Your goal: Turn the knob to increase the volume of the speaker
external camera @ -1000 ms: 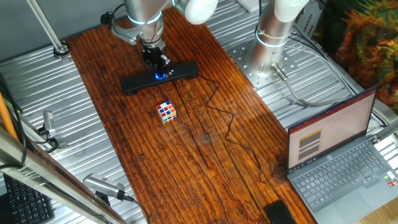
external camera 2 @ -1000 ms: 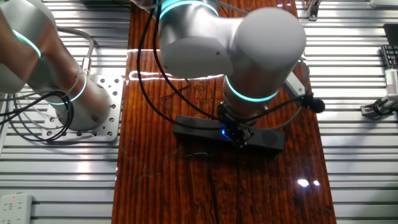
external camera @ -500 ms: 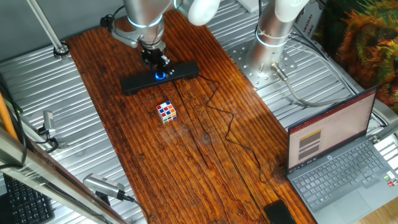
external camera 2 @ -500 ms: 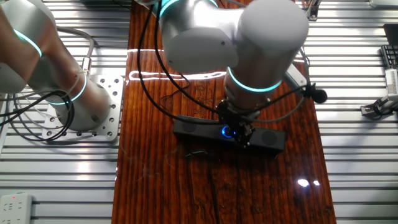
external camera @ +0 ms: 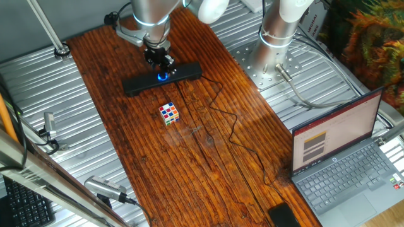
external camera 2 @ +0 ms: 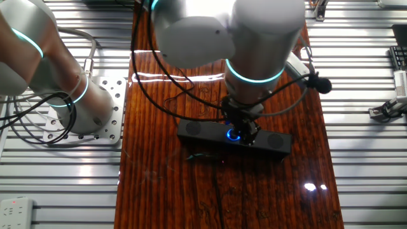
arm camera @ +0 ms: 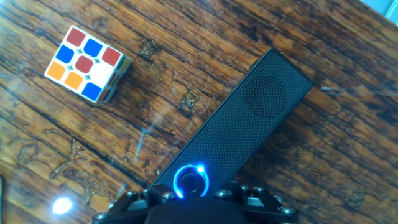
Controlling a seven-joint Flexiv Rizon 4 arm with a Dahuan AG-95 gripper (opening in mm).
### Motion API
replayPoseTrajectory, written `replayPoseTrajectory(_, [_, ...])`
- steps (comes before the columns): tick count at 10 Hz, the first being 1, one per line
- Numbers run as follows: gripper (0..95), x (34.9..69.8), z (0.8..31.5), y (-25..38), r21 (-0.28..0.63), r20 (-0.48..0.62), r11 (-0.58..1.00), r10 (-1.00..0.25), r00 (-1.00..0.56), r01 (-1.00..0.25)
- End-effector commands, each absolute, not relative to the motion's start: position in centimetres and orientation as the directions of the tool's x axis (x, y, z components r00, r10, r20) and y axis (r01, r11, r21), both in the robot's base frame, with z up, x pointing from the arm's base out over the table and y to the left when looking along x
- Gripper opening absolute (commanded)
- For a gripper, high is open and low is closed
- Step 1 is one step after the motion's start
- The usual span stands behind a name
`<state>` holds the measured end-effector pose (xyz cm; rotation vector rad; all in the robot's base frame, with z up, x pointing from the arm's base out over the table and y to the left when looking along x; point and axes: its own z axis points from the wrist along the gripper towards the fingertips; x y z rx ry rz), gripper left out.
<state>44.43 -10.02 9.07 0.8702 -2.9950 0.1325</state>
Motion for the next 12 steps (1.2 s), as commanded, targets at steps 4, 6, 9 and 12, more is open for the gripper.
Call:
replayPoseTrajectory(4, [57.0,44.61,9.64,-9.68,-0.065,0.066,0.837,-0.54,-0.839,-0.543])
replayPoseTrajectory(6, [57.0,44.6,9.67,-9.66,-0.067,0.064,0.836,-0.541,-0.839,-0.544])
replayPoseTrajectory(9, [57.0,44.67,9.73,-9.63,-0.069,0.067,0.829,-0.551,-0.832,-0.555])
replayPoseTrajectory(12, [57.0,44.87,9.82,-9.6,-0.064,0.079,0.821,-0.562,-0.823,-0.567])
